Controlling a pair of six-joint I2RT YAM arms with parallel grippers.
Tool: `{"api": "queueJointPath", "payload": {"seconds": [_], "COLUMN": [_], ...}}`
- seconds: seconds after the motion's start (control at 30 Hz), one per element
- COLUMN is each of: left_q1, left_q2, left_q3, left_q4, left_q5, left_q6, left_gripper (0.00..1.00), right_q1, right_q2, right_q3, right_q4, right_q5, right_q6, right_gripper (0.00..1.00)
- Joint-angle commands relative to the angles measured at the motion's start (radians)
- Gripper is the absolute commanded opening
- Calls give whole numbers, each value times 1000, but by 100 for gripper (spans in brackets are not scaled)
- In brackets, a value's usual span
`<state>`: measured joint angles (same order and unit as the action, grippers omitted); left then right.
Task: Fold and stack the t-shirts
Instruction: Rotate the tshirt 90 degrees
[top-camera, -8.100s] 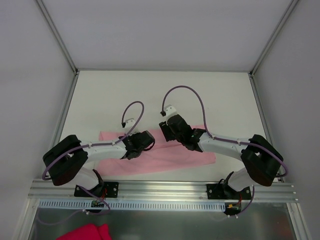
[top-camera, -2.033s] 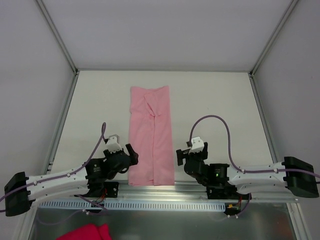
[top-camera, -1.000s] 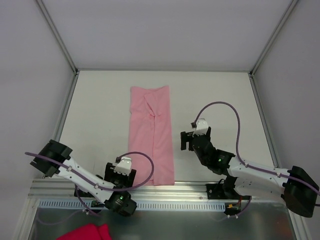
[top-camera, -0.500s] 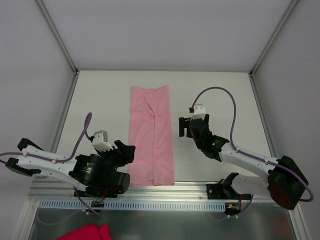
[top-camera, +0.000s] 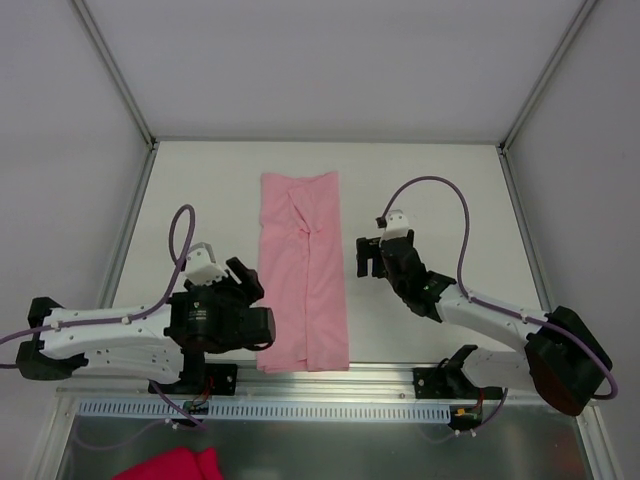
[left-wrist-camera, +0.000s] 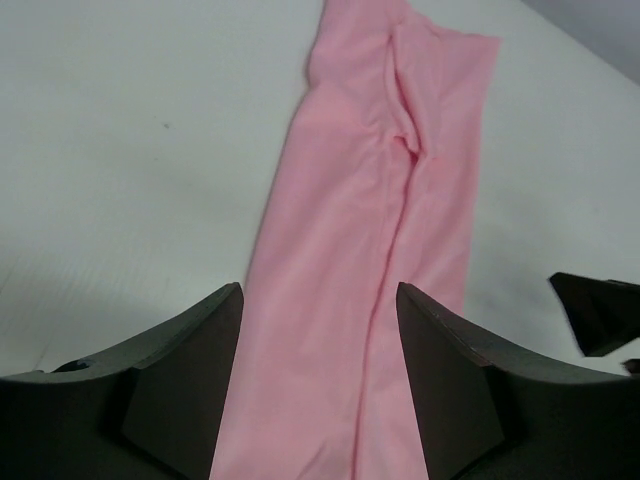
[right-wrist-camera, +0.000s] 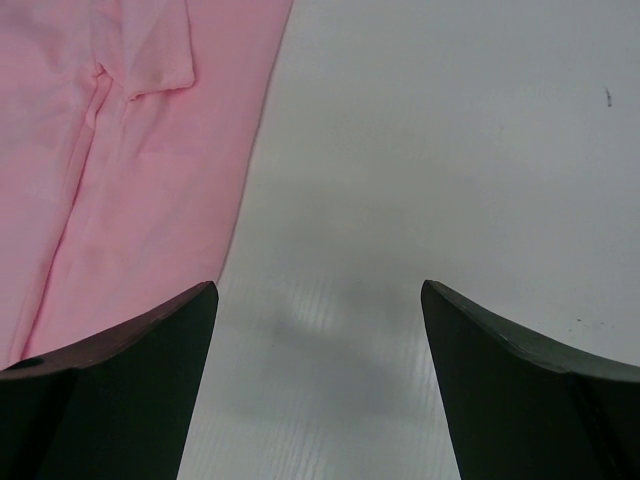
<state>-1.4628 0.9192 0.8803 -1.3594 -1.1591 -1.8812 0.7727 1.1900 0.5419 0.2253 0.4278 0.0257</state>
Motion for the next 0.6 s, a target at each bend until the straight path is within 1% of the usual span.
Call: {"api": "queueJointPath", "payload": {"seconds": [0.0, 0.03, 0.07, 0.1, 0.13, 0.17, 0.2, 0.23, 0.3, 0.33, 0.37, 0.4, 0.43, 0.5, 0.57], "left_q1": [41, 41, 39, 39, 29, 12, 3, 2, 4, 22, 31, 27, -20, -63, -111], "left_q2": [47, 15, -11, -40, -96, -114, -103, -79, -13, 54, 82, 98, 116, 130, 145], "left_q3": [175, 231, 250, 261, 263, 266, 323, 374, 481, 578, 617, 649, 667, 655, 611], "left_q4": [-156, -112, -18, 102, 314, 369, 346, 139, -74, -142, -150, -147, -145, -147, -148], "left_q5": [-85, -105, -114, -106, -84, -88, -99, -108, -158, -168, -157, -149, -155, -171, -169], "left_q6": [120, 155, 395, 541, 677, 856, 854, 721, 586, 556, 623, 636, 630, 614, 587], "left_gripper": [64, 63, 64, 63, 59, 60, 60, 61, 61, 62, 61, 60, 59, 58, 57], "right_q1": [-1, 0, 2, 4, 5, 7, 7, 8, 8, 10, 8, 10, 11, 19, 20], "right_q2": [20, 19, 16, 13, 7, -1, -19, -30, -47, -52, -52, -49, -47, -38, -35], "right_q3": [6, 3, -2, -2, -2, -2, -3, -11, -19, -20, -17, -17, -17, -16, -17], "right_q4": [97, 101, 111, 109, 105, 100, 91, 88, 91, 94, 101, 109, 115, 123, 120], "right_q5": [-84, -93, -109, -110, -113, -118, -116, -110, -110, -109, -121, -129, -139, -141, -129], "right_q6": [14, 17, 19, 17, 16, 10, 3, -1, -6, -4, -1, 2, 5, 5, -3], "right_gripper": [88, 88, 87, 87, 87, 87, 87, 87, 88, 88, 88, 88, 87, 87, 87]}}
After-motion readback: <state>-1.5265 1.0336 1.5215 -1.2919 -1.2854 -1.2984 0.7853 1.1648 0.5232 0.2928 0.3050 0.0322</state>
